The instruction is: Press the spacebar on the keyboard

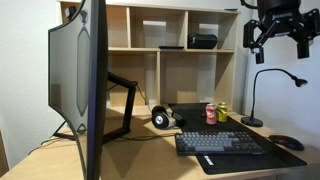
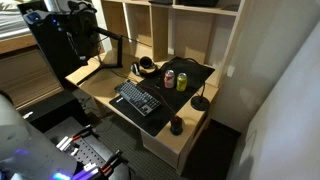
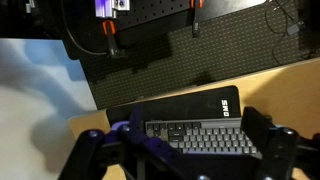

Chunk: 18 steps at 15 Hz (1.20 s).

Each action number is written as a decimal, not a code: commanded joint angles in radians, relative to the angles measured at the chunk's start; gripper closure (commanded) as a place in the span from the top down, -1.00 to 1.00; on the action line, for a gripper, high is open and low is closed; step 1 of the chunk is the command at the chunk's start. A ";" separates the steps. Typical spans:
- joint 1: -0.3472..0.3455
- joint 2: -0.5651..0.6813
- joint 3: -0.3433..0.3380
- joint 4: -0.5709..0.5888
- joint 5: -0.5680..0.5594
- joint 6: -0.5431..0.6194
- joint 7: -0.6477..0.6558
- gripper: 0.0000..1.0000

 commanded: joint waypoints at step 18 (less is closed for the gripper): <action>-0.031 0.003 -0.002 0.018 0.324 -0.258 0.115 1.00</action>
